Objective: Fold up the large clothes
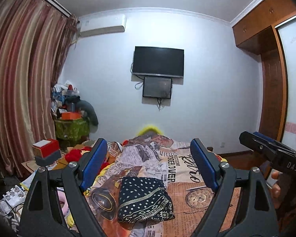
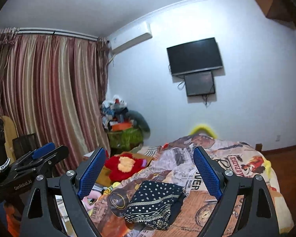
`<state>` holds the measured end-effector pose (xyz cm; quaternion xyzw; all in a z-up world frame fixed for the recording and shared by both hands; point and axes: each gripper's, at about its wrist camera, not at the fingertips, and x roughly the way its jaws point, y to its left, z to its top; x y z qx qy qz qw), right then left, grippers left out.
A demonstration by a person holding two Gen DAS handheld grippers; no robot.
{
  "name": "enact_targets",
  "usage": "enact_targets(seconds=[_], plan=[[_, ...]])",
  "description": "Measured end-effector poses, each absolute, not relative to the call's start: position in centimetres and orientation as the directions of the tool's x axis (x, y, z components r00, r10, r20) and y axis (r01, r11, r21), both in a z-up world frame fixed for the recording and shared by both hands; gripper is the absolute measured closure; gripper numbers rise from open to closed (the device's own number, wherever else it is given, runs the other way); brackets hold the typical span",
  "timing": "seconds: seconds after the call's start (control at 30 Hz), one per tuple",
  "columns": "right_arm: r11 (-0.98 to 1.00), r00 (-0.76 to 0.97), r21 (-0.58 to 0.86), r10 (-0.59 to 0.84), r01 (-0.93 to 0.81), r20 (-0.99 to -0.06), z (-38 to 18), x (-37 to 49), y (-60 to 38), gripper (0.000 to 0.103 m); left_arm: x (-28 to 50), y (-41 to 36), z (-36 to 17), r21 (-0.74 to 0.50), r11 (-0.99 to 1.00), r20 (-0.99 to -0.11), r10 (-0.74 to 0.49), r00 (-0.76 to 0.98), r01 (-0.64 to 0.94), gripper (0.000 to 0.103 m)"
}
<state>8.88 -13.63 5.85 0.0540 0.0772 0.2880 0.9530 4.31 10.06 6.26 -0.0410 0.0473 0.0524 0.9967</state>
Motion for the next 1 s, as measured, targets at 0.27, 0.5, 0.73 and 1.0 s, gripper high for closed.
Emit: enact_targets(seconds=[0.27,0.5,0.73,1.0], plan=[[0.881,0.877,0.084,0.472,-0.465,-0.097,5.2,5.6,-14.5,0.0,3.6,9.1,4.8,-0.08,0.988,-0.138,0.117,0.984,-0.129,0.008],[0.895,0.883,0.078,0.447,-0.44,-0.145,4.2,5.9,-14.4,0.0,3.5,8.4,4.2,-0.065,0.988,-0.152,0.125,0.98,-0.137,0.006],[0.894,0.876,0.096,0.449,-0.439,-0.177,3.5,6.5,-14.6,0.0,3.7,8.2,3.7,-0.047,0.989,-0.161,0.133,0.978,-0.142,0.006],[0.894,0.875,0.086,0.447,-0.439,-0.186,3.1,6.5,-14.6,0.0,4.1,8.2,3.4,-0.044,0.99,-0.173,0.126,0.977,-0.136,0.006]])
